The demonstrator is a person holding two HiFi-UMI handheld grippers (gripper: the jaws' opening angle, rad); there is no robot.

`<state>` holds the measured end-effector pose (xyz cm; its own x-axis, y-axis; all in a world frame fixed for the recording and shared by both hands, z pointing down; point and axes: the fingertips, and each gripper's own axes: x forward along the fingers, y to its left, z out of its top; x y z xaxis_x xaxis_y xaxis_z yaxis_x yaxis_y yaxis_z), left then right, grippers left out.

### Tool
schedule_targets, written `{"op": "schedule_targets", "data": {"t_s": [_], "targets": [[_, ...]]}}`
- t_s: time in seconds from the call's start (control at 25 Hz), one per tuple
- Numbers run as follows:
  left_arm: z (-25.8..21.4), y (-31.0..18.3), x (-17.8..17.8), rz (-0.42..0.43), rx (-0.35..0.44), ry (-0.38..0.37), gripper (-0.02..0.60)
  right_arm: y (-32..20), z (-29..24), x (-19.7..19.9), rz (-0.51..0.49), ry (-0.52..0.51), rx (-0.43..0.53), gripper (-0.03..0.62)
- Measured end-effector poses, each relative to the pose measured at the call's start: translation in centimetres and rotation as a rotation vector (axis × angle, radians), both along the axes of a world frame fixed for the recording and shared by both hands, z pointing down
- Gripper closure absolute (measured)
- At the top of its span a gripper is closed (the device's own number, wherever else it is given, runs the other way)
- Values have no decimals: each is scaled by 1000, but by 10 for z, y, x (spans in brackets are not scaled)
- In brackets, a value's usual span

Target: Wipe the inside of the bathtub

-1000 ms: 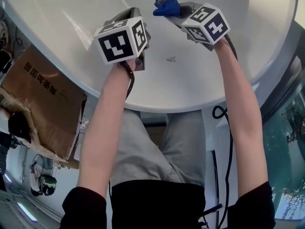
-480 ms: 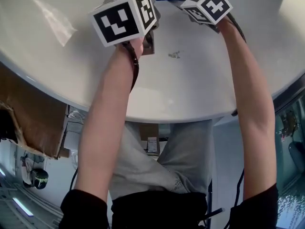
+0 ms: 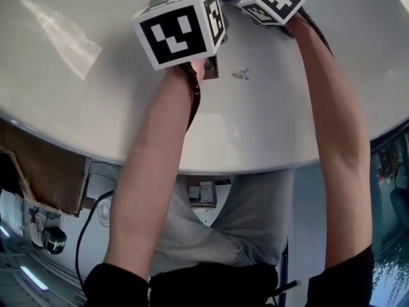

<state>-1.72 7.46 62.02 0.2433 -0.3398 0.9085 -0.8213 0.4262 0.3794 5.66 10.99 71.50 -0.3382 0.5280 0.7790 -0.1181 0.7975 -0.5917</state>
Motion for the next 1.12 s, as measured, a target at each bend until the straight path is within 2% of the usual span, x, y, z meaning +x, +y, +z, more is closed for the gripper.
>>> {"op": "schedule_targets", "data": {"t_s": [0.2, 0.36, 0.56, 0.96, 1.12], "targets": [[1, 4, -4, 1, -11, -1, 580, 10, 3, 6, -34, 39, -2, 522], [1, 5, -11, 7, -28, -21, 580, 21, -1, 6, -39, 56, -68, 522], [-10, 4, -13, 32, -28, -37, 580, 32, -14, 7, -85, 54, -91, 522], [-36, 31, -25, 78, -46, -80, 580, 74, -60, -1, -32, 30, -170, 522], [-46, 28, -31, 100, -57, -88, 580, 77, -80, -5, -21, 19, -184, 522]]}}
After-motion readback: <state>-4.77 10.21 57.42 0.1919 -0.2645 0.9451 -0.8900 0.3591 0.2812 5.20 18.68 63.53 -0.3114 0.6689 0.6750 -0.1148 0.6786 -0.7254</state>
